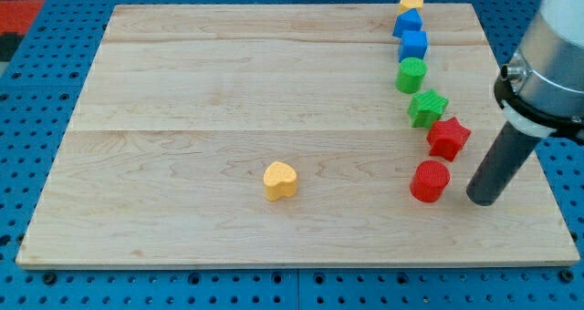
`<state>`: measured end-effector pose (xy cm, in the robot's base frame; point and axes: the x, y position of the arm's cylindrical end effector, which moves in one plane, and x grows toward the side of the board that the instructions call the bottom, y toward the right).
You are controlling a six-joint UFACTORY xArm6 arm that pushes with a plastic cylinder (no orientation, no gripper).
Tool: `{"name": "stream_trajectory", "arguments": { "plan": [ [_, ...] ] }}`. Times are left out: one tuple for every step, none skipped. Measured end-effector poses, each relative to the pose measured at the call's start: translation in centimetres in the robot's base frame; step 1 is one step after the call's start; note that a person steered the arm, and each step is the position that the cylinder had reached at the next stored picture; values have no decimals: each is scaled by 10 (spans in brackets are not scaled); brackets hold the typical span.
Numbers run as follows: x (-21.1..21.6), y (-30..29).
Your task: Slide the red circle close to the right side of the yellow heart
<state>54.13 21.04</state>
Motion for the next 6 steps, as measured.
{"name": "stream_trajectory", "arguments": {
  "plan": [
    [0, 0],
    [-23, 19],
    [-49, -2],
    [-27, -59],
    [-25, -17],
    [5, -39]
  ]
}}
